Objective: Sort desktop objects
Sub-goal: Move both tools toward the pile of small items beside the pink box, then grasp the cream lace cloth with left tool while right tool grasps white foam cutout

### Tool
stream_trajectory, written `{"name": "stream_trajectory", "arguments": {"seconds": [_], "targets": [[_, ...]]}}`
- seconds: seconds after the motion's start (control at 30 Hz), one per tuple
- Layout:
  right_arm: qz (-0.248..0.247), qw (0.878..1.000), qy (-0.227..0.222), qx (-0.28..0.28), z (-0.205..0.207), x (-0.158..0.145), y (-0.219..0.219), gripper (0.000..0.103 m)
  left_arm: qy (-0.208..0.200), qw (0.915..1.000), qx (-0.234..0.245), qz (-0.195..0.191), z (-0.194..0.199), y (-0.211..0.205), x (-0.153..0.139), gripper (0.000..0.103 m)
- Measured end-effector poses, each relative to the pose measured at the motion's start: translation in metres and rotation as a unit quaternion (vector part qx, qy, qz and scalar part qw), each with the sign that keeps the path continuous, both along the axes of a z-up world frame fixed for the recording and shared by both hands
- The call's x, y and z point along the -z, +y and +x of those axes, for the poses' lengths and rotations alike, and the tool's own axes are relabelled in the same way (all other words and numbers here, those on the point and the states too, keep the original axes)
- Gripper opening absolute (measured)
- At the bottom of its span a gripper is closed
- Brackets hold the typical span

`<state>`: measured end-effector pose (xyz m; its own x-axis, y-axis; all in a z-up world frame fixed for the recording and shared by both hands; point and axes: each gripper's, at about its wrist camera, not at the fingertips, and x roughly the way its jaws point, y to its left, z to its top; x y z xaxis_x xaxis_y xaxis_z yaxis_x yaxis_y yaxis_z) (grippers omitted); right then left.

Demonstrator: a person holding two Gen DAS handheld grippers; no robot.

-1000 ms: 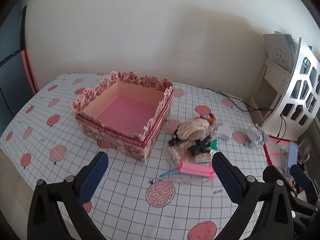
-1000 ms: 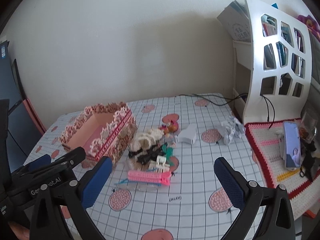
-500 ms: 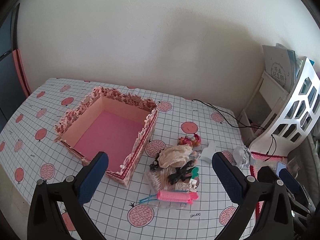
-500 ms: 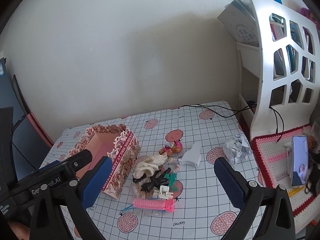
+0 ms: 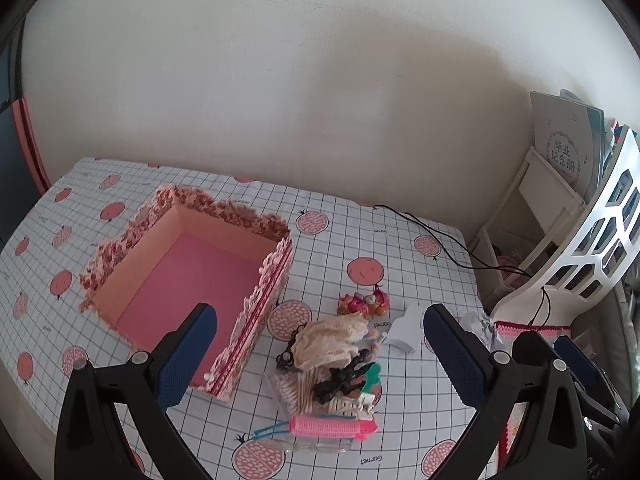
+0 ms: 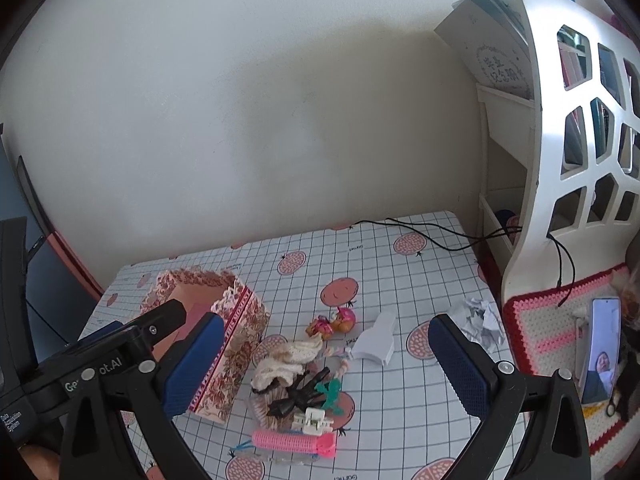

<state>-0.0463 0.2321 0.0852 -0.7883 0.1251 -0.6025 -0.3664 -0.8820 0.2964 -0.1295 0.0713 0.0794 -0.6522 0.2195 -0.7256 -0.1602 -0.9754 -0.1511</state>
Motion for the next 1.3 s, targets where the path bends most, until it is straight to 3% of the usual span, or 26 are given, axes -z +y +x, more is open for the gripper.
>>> {"name": "stream_trajectory", "arguments": {"seconds": [0.13,0.27,0.6,0.87,0.97,1.3], "targets": [[0.001,1.0,0.004,0.011,-0.012,-0.001,0.012,0.103,0.003,1.0,-0.004,-0.005,-0.013,0.01,-0.005,0.103],[-0.01,1.0,-0.004,0.023,-0.025,0.017,0.026,0.103,-0.007,0.9999,-0.013,0.001,-0.028,0.017,0.008,0.103],[-0.042,0.994,-0.092,0.033,-0.073,0.104,0.067,0.103,-0.084,0.9963,-0.019,0.009,-0.074,0.037,0.085,0.102],[-0.044,0.986,-0.158,0.037,-0.1,0.163,0.075,0.103,-0.136,0.9902,-0.032,-0.009,-0.091,0.042,0.136,0.102],[-0.05,0.982,-0.178,0.03,-0.106,0.182,0.072,0.103,-0.134,0.99,-0.035,-0.024,-0.092,0.045,0.142,0.102],[-0.044,0.977,-0.204,0.038,-0.118,0.209,0.062,0.103,-0.17,0.9853,-0.017,-0.003,-0.095,0.048,0.158,0.102]]}}
